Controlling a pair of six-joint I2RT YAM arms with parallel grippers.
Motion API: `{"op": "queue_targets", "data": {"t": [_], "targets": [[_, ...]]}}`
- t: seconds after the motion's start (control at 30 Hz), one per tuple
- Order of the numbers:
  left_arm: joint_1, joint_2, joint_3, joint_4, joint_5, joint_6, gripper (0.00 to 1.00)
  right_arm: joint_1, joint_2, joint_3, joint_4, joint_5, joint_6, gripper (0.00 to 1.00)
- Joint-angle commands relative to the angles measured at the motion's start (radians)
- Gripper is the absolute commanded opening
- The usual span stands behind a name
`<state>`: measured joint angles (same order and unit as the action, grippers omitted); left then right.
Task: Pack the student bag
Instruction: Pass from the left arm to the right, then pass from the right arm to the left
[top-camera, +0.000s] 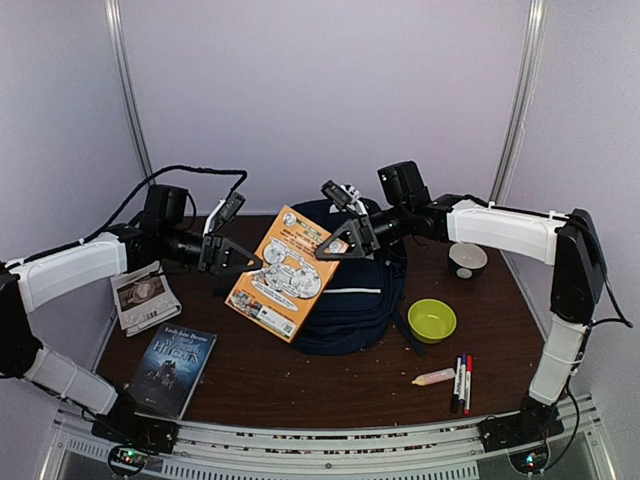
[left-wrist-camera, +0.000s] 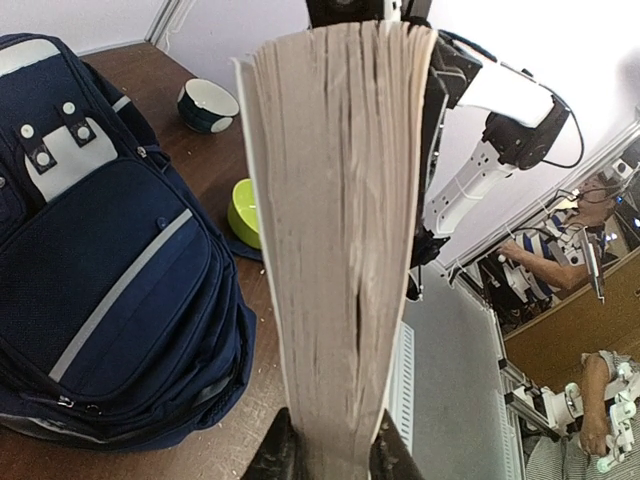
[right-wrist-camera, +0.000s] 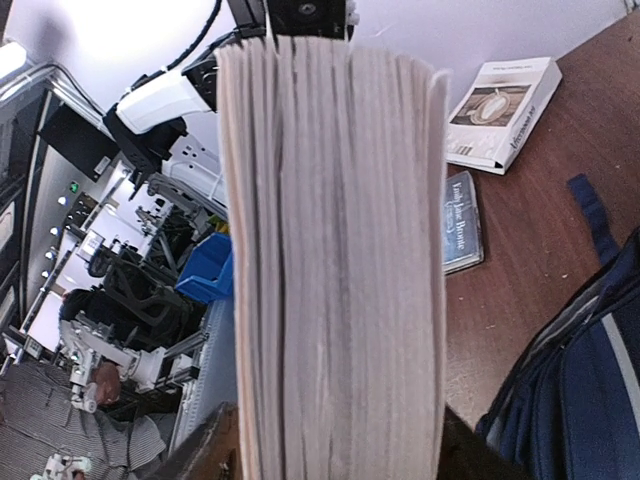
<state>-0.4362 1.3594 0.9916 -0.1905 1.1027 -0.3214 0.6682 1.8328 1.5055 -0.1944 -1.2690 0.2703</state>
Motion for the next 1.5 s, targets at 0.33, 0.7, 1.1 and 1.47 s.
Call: {"op": "queue_targets", "data": {"t": [0.33, 0.7, 1.1, 1.47], "targets": [[-0.029, 0.027, -0.014, 0.134, -0.003, -0.012, 0.63, -0.005, -0.026, -0.021, 0.294, -0.087, 0.245, 0.18], [-0.094, 0.035, -0.065, 0.129, 0.05, -0.01, 0.38, -0.032, 0.003, 0.004, 0.283, -0.087, 0.255, 0.16], [-0.1, -0.046, -0.094, 0.079, -0.083, -0.048, 0.0, -0.042, -0.011, 0.164, -0.345, 0.199, -0.32, 0.63], [0.009, -0.204, -0.1, -0.146, -0.381, -0.094, 0.0, -0.013, -0.143, -0.044, -0.515, 0.605, -0.701, 0.57]]}}
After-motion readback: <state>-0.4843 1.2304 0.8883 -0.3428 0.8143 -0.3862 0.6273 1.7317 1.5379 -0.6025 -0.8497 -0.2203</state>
